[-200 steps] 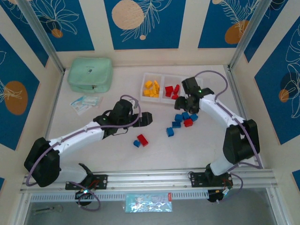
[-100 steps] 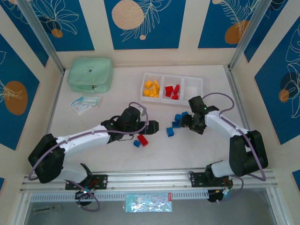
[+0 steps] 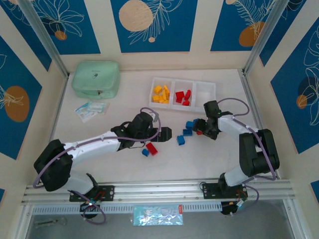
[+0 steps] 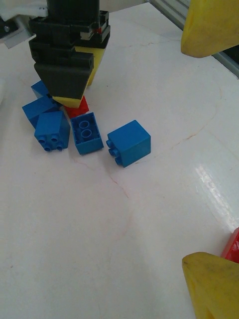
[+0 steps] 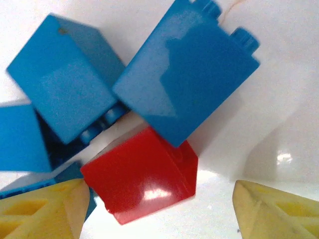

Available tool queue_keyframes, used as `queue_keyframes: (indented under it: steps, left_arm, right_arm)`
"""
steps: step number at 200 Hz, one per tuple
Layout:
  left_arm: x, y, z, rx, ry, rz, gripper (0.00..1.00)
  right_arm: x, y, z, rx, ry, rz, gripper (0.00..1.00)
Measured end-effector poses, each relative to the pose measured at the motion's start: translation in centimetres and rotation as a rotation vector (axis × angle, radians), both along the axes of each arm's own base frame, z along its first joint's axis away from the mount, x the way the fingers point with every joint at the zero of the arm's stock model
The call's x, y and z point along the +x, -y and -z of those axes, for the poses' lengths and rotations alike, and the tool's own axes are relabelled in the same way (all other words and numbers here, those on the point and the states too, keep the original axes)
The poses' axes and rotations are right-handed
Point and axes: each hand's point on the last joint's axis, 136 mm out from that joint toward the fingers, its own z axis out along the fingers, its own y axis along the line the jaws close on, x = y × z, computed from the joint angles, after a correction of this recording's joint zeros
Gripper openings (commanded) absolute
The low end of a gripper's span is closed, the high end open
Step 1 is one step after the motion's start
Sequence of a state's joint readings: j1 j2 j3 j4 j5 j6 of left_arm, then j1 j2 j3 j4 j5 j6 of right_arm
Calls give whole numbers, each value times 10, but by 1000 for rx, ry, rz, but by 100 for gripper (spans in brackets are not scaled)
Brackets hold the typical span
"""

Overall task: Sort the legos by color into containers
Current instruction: Pick up the lego from the middle-right of the table.

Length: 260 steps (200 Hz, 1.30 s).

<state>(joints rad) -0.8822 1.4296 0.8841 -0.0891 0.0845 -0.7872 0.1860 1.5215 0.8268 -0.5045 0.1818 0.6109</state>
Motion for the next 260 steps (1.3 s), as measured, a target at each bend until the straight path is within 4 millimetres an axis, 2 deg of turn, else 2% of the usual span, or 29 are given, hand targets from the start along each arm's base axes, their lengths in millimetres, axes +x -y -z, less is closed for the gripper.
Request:
queue_keyframes:
  steps: [42,120,176,202,220,260]
  left_arm:
    - [2,3,1,4,-1,2,100]
    - [6,4,-4,5,13,-3,100]
    - [8,5,-7,6,20,-7,100]
    - [9,3,-6,21,28,-7,100]
    - [10,0,-6,32,39,-9,100]
    - [20,-14,-19,29,69,-39,100]
  right_arm:
    - [12,0,4,-7,7,-20,74]
    - [15,-4,9,-16,8,-57,51]
    - [12,-12,4,-60,7,-114,41]
    - [11,-17,-11,-90,27,-146,38]
    - [16,-23,-32,-99,72,-168,37]
    - [46,-41,-81,-94,200,-209,37]
